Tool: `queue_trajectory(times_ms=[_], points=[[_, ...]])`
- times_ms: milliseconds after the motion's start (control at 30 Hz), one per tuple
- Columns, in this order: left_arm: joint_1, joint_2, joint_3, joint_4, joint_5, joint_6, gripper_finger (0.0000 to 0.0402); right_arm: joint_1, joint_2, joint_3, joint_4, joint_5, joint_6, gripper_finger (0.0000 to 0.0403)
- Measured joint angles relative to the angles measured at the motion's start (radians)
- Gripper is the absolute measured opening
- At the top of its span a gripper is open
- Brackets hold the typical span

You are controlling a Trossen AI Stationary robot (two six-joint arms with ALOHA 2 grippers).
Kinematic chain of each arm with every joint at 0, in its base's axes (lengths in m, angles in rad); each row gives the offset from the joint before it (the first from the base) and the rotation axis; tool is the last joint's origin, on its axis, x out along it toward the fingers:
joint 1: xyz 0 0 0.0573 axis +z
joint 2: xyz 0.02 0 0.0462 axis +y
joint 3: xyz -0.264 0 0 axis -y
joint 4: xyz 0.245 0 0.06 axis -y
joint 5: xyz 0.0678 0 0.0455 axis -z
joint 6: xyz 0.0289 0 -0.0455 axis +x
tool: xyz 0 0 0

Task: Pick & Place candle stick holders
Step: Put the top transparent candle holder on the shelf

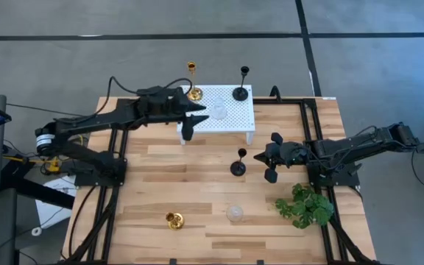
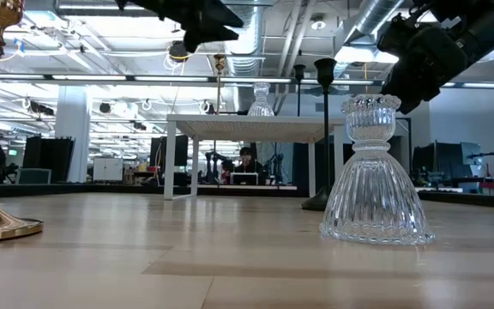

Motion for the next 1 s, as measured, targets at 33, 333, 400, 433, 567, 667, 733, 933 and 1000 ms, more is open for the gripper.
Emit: queue_trajectory(times_ms=[33, 333, 400, 433, 567, 667, 733, 933, 1000], points=[[-0.010, -0.009, 0.000, -0.023, 0.000, 0.019, 0.0159, 0.000, 0.000, 0.000, 0.000, 0.000, 0.000, 0.0000], [-0.091, -0.061, 0.000, -0.157, 0.001, 0.112, 0.0022, 0.000, 0.000, 0.000, 0.008, -0.002, 0.000, 0.0000], [-0.110, -0.074, 0.000, -0.200, 0.015, 0.124, 0.0007, 0.000, 0.000, 0.000, 0.011, -0.002, 0.000, 0.0000], [-0.121, -0.082, 0.000, -0.213, 0.019, 0.125, 0.0006, 0.000, 0.000, 0.000, 0.010, -0.002, 0.000, 0.0000], [-0.160, -0.123, 0.000, -0.266, 0.020, 0.128, 0.0007, 0.000, 0.000, 0.000, 0.009, -0.002, -0.002, 0.0000], [-0.180, -0.172, -0.036, -0.267, 0.019, 0.141, 0.0004, 0.000, 0.000, 0.000, 0.009, -0.002, -0.009, 0.0000], [-0.189, -0.215, -0.083, -0.248, 0.018, 0.152, 0.0004, 0.000, 0.000, 0.000, 0.009, -0.002, -0.010, 0.0000], [-0.190, -0.361, -0.288, -0.130, 0.018, 0.149, 0.0004, 0.000, 0.000, 0.000, 0.015, -0.002, -0.010, 0.0000], [-0.190, -0.414, -0.359, -0.088, 0.018, 0.151, 0.0004, 0.000, 0.000, 0.000, 0.016, -0.002, -0.010, 0.0000]])
